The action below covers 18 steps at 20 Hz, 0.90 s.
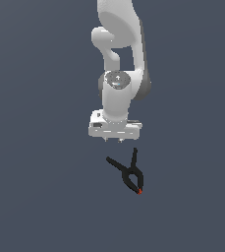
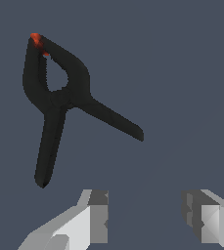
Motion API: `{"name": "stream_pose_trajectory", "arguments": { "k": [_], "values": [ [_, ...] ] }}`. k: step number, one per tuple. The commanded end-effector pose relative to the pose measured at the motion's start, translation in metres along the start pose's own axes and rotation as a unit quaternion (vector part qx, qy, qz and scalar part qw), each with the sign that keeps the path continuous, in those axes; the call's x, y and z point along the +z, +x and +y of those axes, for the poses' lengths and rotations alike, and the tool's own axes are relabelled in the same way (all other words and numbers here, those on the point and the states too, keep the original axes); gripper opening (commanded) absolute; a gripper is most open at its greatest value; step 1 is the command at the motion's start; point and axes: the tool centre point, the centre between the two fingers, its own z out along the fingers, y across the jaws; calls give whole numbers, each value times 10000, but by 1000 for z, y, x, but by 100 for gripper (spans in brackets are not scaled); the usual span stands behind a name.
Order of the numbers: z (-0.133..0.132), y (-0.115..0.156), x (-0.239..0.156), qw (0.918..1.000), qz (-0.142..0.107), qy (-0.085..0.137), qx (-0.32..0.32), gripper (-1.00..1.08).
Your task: Pick up the object and move it to a goal position.
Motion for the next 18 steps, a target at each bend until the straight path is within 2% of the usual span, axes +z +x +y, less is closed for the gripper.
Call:
{"name": "stream_pose_trajectory", "arguments": {
  "k": [1,18],
  "values": [
    [-11,0,9,9999,125,5,92,28],
    [-93,-11,67,9904,1100,255,796,28]
  ]
}}
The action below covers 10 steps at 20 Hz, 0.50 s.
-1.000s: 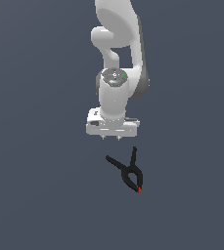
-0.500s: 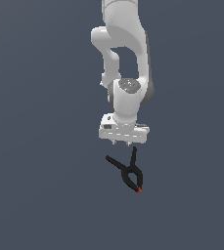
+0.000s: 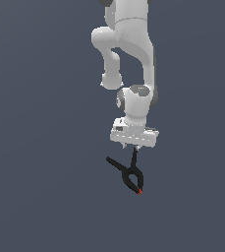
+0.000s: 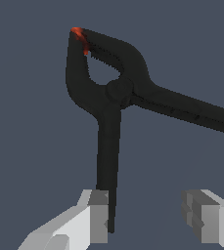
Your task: Pick up the object and move it to a goal position.
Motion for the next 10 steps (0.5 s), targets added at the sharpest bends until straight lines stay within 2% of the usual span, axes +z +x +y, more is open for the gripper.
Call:
{"name": "stream_pose_trajectory", "arguments": {
  "k": [1,10],
  "values": [
    [-8,-5,5,9999,113,51,85,28],
    [-23,-15,13,9991,312,162,234,28]
  ]
}}
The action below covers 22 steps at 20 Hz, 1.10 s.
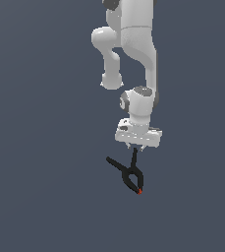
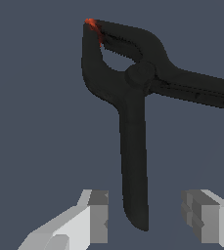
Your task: Pick up the object and move it to a goal position.
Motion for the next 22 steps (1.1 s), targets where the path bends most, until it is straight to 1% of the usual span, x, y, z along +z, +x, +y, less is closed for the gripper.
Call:
{"name": "stream_pose_trajectory", "arguments": {
  "k": [1,7,14,18,19,22],
  "values": [
    [-2,-1,1,10000,34,18,27,28],
    [-2,-2,4,10000,27,16,21,28],
    [-2,-2,23,10000,36,22,31,28],
    [-2,-3,28,10000,36,22,31,28],
    [-2,-3,28,10000,36,22,31,-100],
    [-2,-3,28,10000,36,22,31,-100]
  ]
}}
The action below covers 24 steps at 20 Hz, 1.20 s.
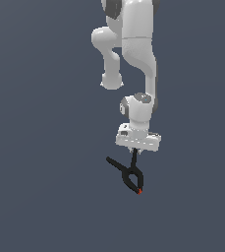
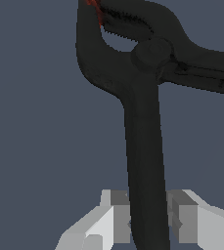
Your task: Pick up the object and move it to a goal position.
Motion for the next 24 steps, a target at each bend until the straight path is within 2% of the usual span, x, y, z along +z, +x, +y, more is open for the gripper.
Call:
{"name": "stream_pose_trajectory", "arguments": {
  "k": [1,14,24],
  "values": [
    [0,1,0,10000,5,1,1,-100],
    [7,-4,-5,10000,2,3,1,-100],
    [45,-25,-28,10000,4,4,0,-100]
  ]
}}
